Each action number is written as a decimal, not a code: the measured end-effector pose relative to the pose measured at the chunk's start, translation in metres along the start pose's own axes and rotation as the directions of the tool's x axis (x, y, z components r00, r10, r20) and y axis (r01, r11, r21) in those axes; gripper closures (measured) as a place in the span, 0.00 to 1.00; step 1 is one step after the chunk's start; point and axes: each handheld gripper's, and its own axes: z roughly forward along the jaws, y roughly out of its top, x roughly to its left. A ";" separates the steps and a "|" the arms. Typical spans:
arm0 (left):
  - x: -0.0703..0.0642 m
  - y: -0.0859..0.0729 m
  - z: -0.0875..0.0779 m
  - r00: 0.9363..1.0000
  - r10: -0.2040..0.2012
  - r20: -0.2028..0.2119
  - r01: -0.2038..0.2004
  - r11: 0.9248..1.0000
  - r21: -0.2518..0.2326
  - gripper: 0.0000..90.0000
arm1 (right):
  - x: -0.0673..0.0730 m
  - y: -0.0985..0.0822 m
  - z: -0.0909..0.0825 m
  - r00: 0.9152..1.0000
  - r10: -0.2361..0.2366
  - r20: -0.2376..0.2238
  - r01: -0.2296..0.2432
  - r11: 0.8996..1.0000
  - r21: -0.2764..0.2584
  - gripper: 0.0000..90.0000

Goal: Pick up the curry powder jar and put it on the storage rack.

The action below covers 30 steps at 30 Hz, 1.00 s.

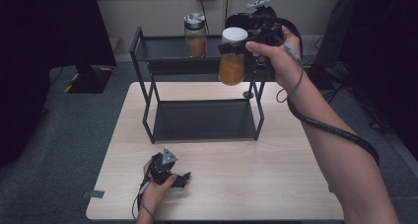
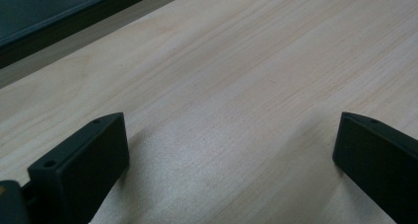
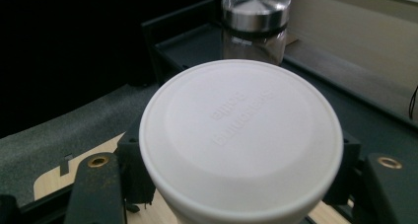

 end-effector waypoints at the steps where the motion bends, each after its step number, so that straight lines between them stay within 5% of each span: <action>1: 0.000 0.000 0.000 1.000 0.000 0.000 0.000 1.000 0.000 0.00 | 0.000 0.002 -0.001 1.000 0.000 0.002 0.000 1.000 -0.001 0.38; 15: 0.000 0.000 0.000 1.000 0.000 0.000 0.000 1.000 -0.001 0.00 | -0.005 0.034 0.003 0.998 0.011 0.058 -0.010 1.000 -0.017 0.38; 30: 0.000 0.000 0.000 1.000 -0.001 -0.001 0.001 1.000 -0.002 0.00 | -0.016 0.053 0.030 0.990 0.028 0.135 -0.027 1.000 -0.010 0.38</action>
